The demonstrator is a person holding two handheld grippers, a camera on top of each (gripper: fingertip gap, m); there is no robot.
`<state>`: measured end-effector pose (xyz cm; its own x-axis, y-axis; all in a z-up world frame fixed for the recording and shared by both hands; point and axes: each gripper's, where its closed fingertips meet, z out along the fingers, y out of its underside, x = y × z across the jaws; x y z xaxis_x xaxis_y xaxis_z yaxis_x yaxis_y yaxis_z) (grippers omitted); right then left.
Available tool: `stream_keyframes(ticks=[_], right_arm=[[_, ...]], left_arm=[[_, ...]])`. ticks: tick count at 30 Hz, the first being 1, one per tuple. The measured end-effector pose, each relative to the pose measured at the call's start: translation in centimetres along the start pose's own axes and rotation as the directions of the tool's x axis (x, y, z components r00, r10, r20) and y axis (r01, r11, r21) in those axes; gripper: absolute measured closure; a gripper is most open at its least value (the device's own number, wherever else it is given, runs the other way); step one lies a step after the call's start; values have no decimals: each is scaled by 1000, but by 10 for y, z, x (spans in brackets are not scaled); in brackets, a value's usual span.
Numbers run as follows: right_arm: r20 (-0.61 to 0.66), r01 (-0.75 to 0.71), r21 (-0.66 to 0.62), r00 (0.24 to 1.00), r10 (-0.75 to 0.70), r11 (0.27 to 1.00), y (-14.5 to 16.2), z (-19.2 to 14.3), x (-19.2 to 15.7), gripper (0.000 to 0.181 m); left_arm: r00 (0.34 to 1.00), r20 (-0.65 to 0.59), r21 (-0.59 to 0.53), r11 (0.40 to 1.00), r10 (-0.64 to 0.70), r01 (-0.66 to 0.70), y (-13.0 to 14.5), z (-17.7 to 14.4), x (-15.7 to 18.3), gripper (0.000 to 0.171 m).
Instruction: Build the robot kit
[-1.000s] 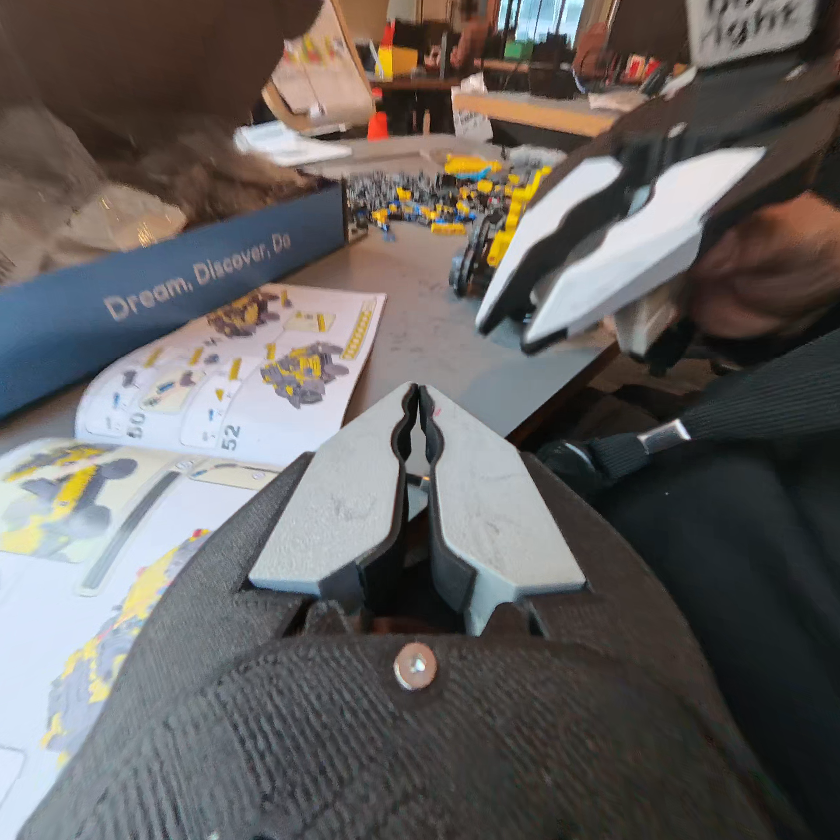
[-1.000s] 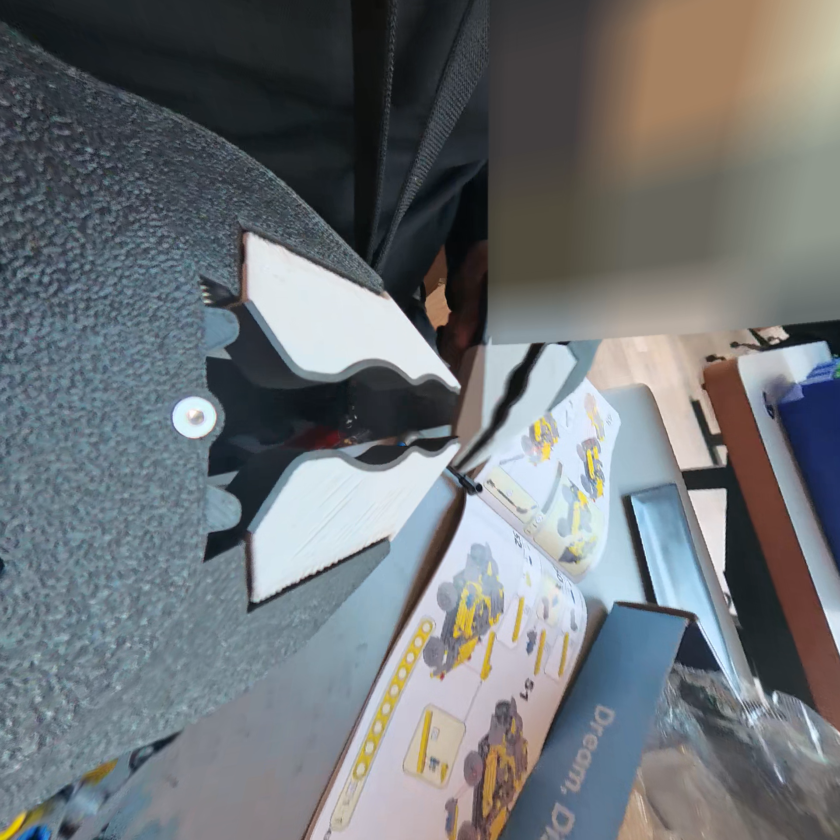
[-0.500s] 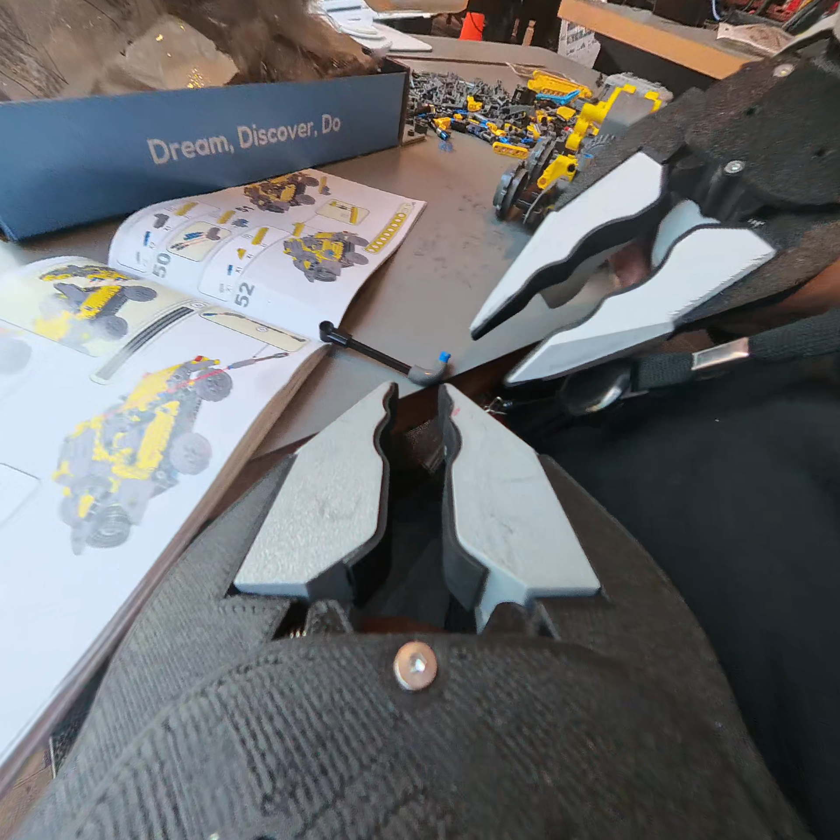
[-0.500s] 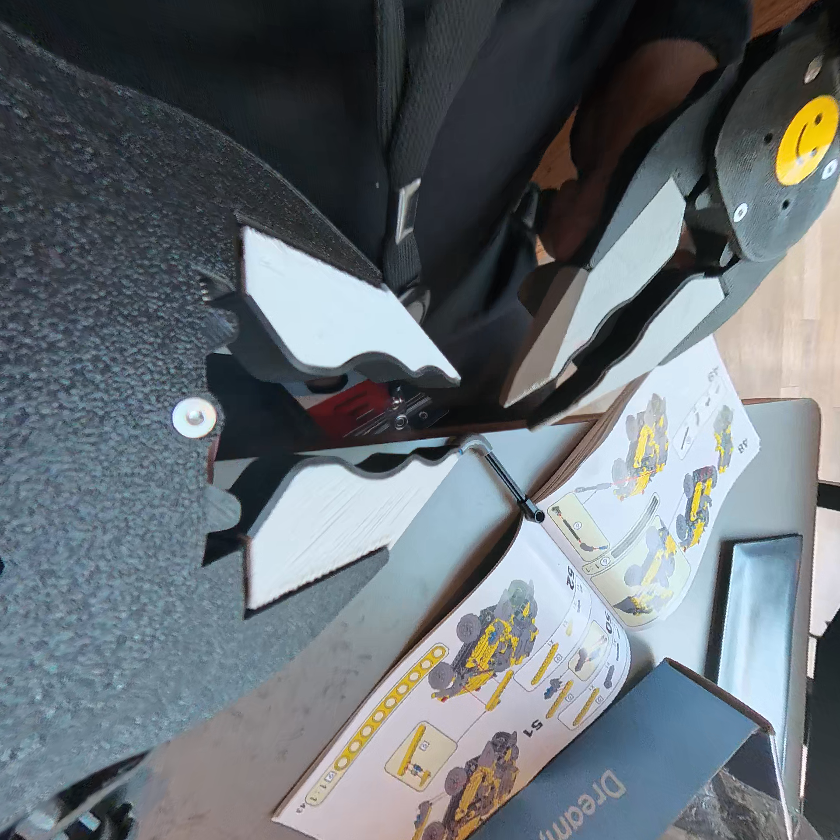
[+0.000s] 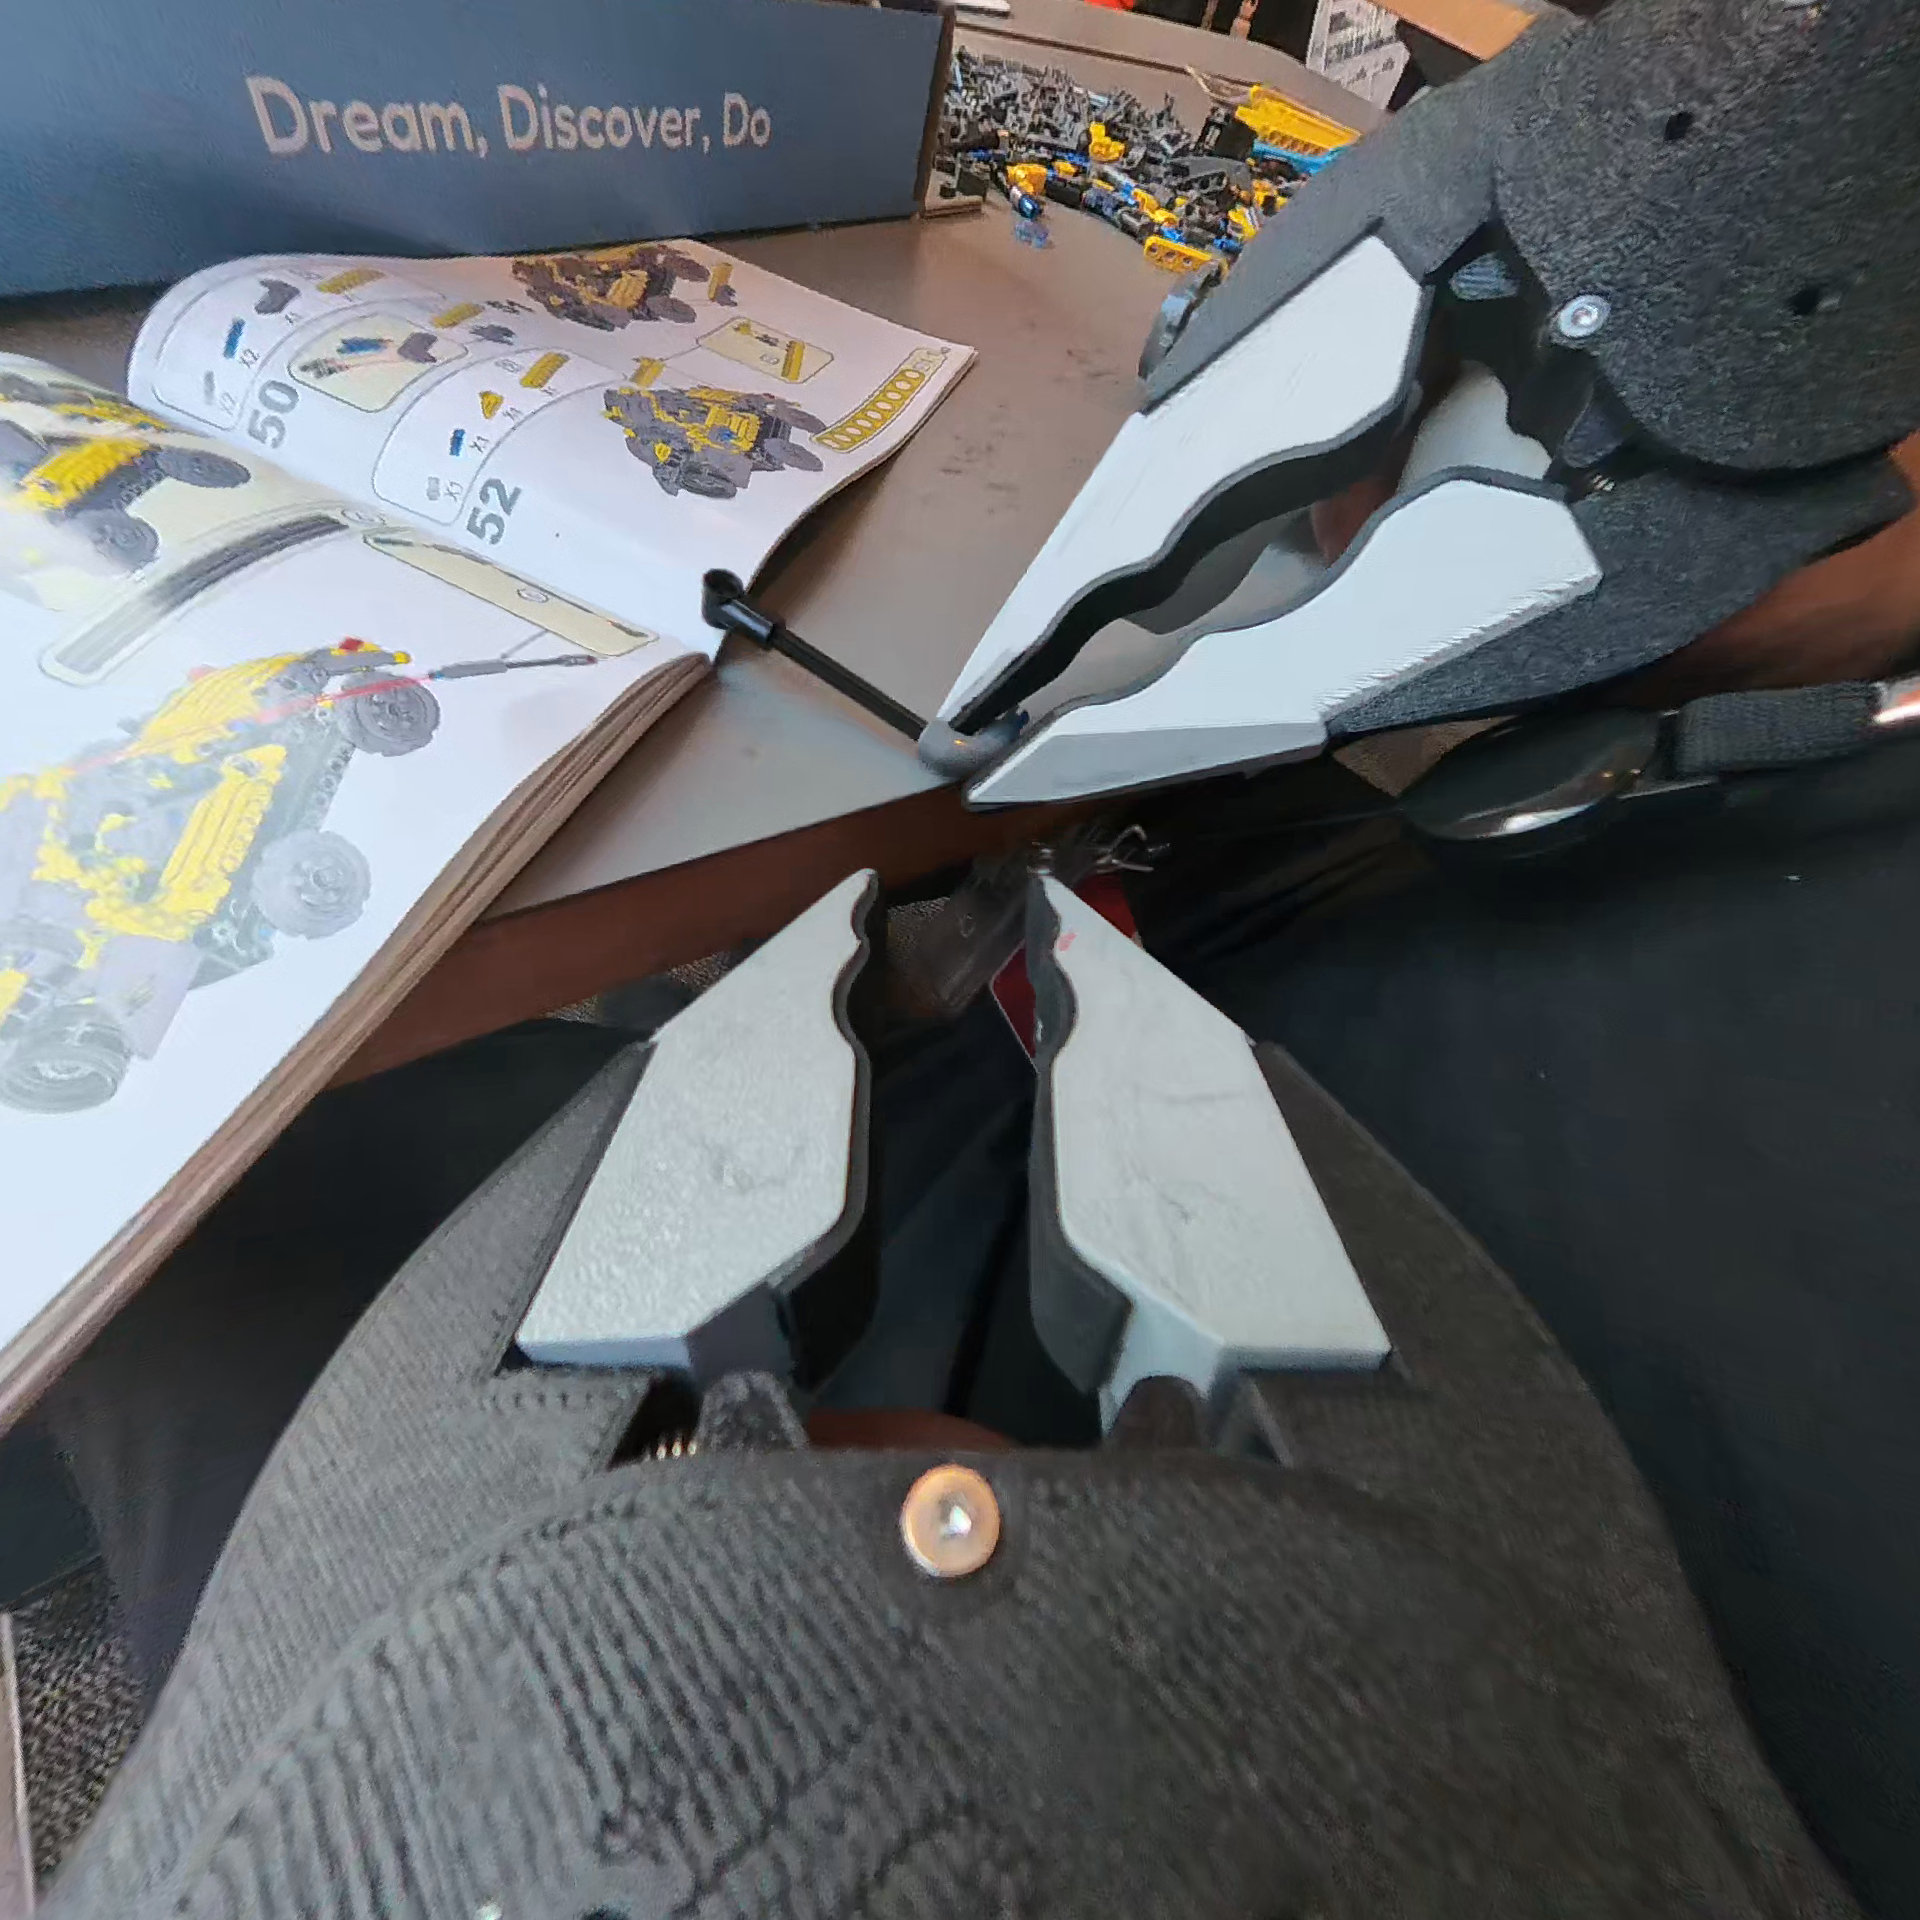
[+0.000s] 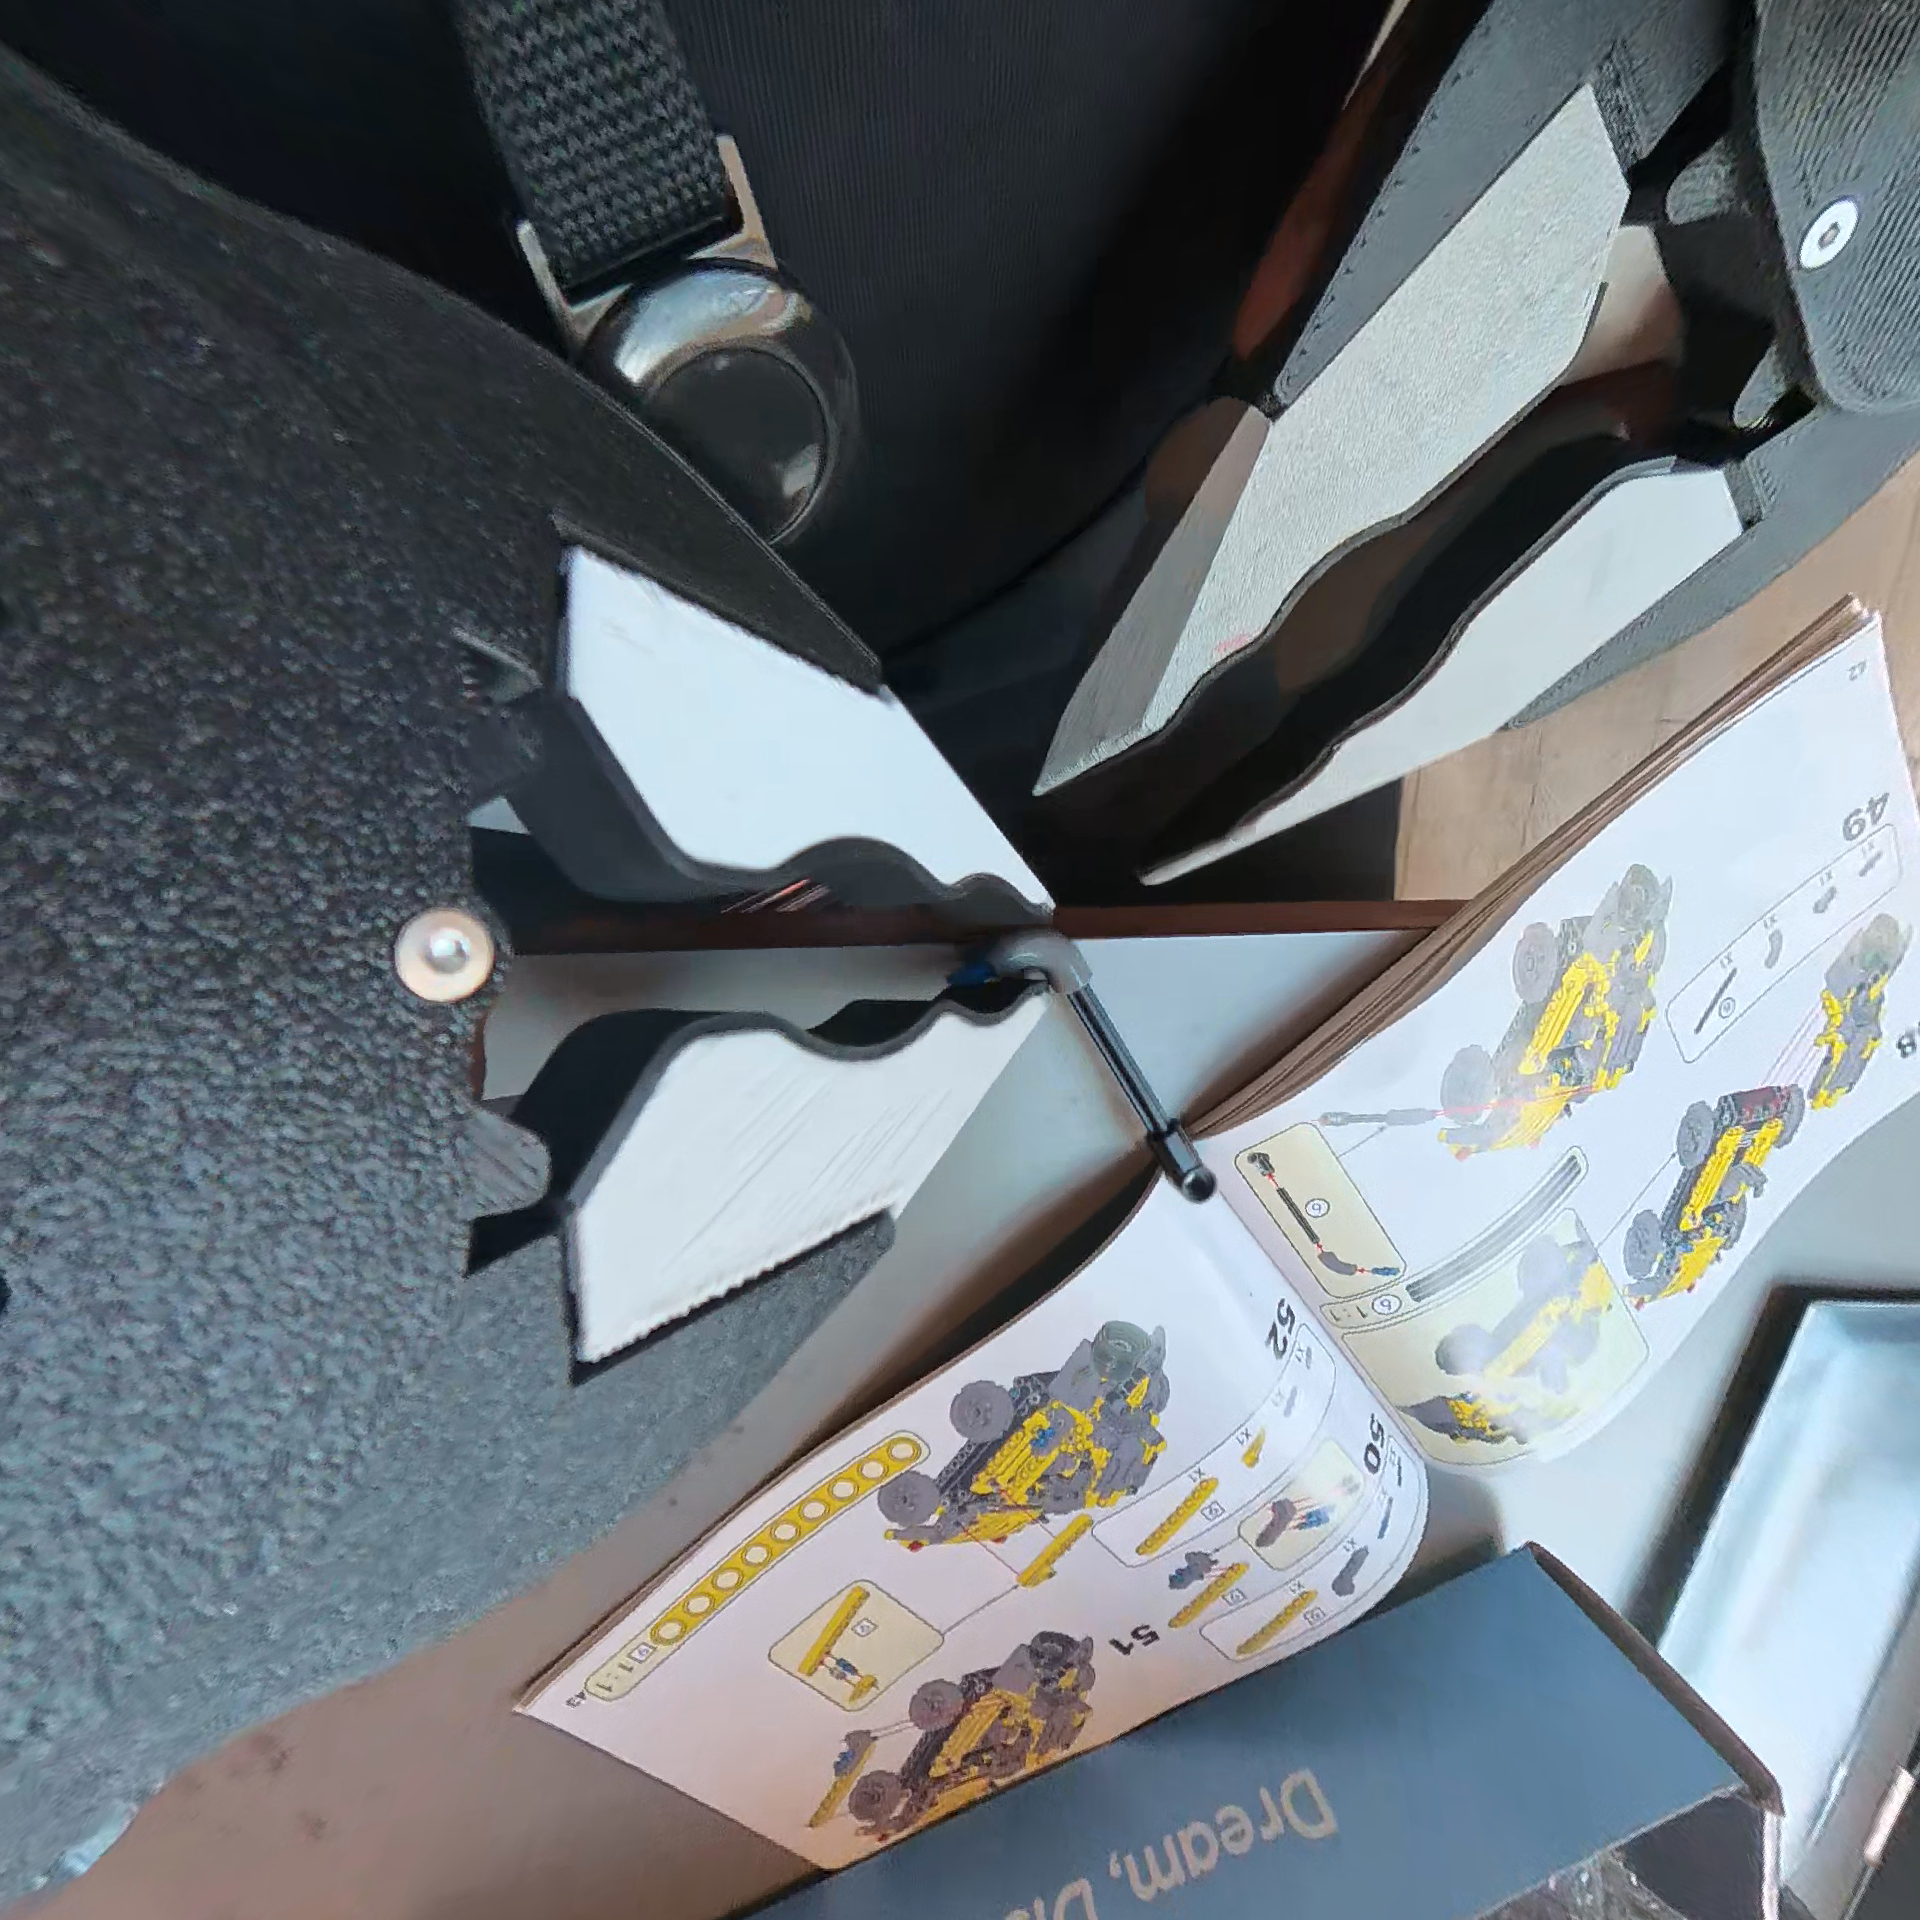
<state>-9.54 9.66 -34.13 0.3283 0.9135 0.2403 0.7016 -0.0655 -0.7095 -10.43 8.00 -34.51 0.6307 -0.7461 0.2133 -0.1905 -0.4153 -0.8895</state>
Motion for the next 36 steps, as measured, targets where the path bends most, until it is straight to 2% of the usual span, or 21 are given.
stream_keyframes(ticks=[6,13,16,20,23,24,25,28,30,33,36], right_arm=[[-54,-8,131,998,15,991,-10,-25,2,173],[-99,-73,342,989,113,937,-29,-96,25,173],[-132,-101,395,977,166,913,-31,-127,48,173],[-183,-124,455,956,229,882,-28,-166,72,173],[-222,-143,475,935,275,869,-20,-190,82,173],[-229,-152,483,928,292,862,-17,-198,85,173],[-236,-158,494,922,306,855,-15,-207,86,173],[-257,-159,524,907,333,837,-6,-229,92,173],[-265,-170,540,895,358,825,2,-239,99,173],[-272,-189,554,880,390,811,13,-250,109,173],[-285,-210,556,860,422,804,29,-256,122,173]], left_arm=[[997,43,17,997,70,-71,-22,-4,-4,149],[983,52,42,984,173,-176,-63,15,3,149],[973,73,-54,975,218,-215,-75,39,-7,149],[929,110,-206,922,354,-327,-87,74,-33,153],[896,135,-369,860,424,-351,-72,88,-62,156],[908,98,-407,849,407,-337,-61,90,-63,158],[932,55,-380,871,358,-313,-59,90,-56,171],[949,28,-376,884,313,-280,-54,82,-55,171],[962,-33,-388,884,271,-262,-48,72,-50,171],[931,-223,-337,874,287,-350,-38,57,-34,171],[902,-331,-315,868,277,-382,-34,48,-30,171]])
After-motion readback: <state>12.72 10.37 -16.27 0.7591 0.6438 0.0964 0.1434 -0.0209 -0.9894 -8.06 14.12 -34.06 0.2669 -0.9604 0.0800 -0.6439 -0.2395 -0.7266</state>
